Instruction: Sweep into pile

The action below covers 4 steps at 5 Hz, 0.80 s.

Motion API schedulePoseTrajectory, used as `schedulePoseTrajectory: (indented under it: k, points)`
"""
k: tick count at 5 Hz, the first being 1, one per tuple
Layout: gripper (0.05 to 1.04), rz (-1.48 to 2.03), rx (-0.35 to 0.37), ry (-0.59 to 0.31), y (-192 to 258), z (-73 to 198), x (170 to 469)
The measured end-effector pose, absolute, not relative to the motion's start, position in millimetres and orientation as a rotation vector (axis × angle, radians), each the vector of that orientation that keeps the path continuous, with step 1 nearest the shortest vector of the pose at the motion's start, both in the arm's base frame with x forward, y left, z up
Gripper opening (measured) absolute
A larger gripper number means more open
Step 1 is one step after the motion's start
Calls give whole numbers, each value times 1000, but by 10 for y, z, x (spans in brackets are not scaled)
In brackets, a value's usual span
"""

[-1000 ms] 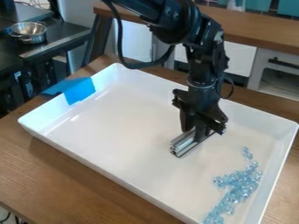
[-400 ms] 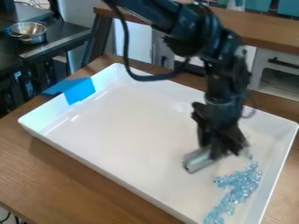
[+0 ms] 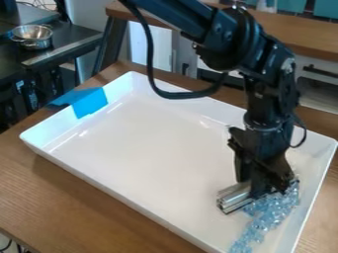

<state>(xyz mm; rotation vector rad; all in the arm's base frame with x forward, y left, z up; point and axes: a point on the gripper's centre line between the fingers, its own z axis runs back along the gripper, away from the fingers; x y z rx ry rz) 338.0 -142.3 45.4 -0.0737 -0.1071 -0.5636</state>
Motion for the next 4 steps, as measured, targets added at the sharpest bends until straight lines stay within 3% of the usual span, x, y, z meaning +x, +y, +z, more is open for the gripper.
schedulePoseTrajectory:
  k: [1,3,4]
  points:
    - [339,-473,-131,-75,-1195,492,3424]
    - [339,-182,-248,-146,-353,1102,3691]
    - [339,-107,-236,-168,8,1273,3757]
